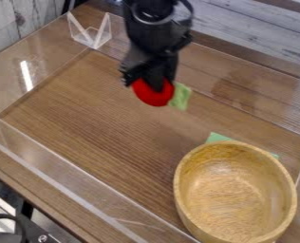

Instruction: Move the red object to the left side of the table

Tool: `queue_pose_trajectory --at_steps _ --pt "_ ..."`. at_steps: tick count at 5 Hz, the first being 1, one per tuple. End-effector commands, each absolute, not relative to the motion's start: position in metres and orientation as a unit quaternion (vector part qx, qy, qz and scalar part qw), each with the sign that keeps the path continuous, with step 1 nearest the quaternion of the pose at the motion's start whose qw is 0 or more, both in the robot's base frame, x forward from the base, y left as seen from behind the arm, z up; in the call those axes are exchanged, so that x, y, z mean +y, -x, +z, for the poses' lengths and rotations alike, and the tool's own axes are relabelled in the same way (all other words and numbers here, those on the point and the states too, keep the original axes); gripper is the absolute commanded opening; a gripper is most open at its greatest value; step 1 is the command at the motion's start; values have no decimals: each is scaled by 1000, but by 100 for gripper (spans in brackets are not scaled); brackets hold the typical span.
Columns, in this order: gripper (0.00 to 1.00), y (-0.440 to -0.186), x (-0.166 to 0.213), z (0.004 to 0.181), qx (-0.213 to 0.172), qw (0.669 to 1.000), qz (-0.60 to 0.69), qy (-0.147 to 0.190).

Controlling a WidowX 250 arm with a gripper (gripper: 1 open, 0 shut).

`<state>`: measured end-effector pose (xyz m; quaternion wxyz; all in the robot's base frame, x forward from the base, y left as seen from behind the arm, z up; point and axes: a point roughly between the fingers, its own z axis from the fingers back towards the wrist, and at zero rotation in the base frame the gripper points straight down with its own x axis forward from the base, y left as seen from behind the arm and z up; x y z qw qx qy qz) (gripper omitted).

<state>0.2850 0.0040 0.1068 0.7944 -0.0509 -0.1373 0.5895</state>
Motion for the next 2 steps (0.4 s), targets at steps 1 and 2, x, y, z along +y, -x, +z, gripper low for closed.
queue_pose_trajectory --at_steps 1,2 --pt "0 -295 -4 121 -151 782 602 59" --pt "0 -294 0 136 -152 769 618 64"
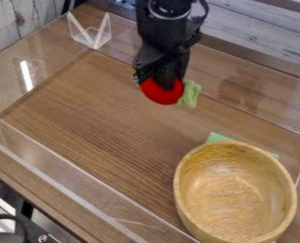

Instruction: Move the red object to the left side of the table

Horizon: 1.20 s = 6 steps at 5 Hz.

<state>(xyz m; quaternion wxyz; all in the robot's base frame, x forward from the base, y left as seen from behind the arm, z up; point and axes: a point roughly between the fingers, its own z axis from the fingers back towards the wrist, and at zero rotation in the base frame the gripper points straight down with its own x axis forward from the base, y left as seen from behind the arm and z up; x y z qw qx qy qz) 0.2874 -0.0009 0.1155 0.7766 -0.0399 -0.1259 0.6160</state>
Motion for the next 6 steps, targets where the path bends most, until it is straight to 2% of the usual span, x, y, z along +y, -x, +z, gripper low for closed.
queue_pose_trajectory --at_steps 1,2,4,6 --pt "0 -291 13 139 -151 753 637 63" --pt "0 -288 27 141 -150 736 657 63" --pt "0 -283 41 162 -154 715 679 60" --pt "0 -276 27 160 -149 739 653 66"
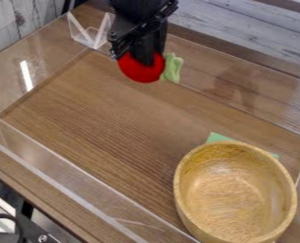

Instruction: Move the red object to the left side of the table

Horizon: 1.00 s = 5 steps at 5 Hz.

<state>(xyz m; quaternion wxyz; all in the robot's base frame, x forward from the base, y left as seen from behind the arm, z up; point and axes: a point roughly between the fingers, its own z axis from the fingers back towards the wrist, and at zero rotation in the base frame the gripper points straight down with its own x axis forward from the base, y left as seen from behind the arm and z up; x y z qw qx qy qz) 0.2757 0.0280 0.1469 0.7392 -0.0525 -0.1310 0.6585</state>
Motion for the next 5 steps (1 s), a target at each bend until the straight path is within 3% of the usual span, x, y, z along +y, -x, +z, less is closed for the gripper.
queue_pose_trajectory --at_steps 1,3,4,5 --pt "0 -272 18 162 -144 752 639 70" --pt "0 -282 13 164 -138 760 630 74" --pt "0 -279 11 159 -134 767 623 75" --pt "0 -265 31 148 -144 758 634 57"
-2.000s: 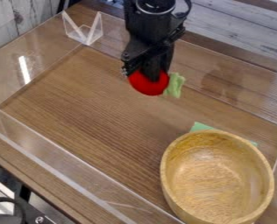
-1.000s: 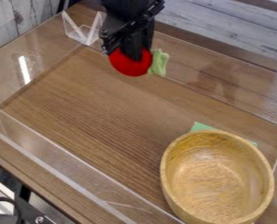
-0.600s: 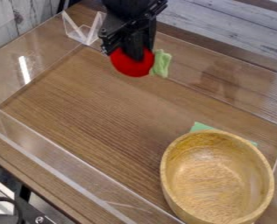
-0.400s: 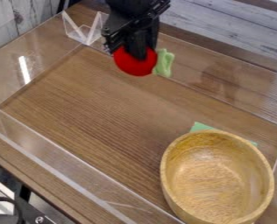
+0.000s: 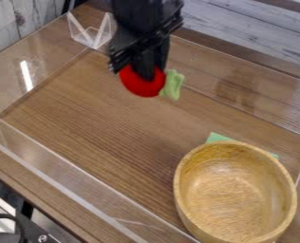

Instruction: Move the red object to the left side of the table

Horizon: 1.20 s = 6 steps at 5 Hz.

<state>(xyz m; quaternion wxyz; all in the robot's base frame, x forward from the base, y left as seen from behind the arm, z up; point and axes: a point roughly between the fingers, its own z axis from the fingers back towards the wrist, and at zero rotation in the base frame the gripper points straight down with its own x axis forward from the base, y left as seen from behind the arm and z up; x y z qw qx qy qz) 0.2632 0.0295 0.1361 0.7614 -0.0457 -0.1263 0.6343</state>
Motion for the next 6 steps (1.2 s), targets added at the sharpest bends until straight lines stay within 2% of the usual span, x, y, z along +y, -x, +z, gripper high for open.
queue_pose_trajectory --at_steps 1,2,3,5,6 --pt "0 -254 57 130 -155 745 648 35" --pt "0 -249 79 115 -164 711 683 18" --pt "0 -254 86 101 -162 674 721 5" --pt "0 -258 125 92 -163 636 755 -6" --pt "0 -264 142 81 -162 616 771 -12"
